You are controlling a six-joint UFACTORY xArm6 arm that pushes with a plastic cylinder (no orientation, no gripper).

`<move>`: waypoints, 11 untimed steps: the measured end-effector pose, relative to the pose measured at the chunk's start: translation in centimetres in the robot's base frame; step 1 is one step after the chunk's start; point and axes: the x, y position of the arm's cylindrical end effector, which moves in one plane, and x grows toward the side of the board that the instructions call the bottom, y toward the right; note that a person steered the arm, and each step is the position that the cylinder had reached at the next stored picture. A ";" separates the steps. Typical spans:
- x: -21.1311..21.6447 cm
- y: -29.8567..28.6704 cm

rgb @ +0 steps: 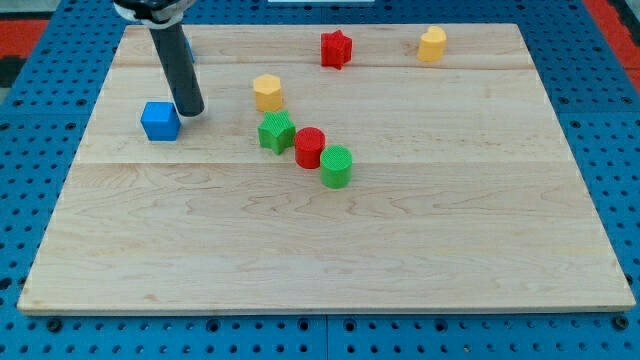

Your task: Move the yellow hexagon to the bottom of the yellow heart

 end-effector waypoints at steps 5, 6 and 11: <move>-0.6 5.7; -1.6 5.2; -2.1 20.1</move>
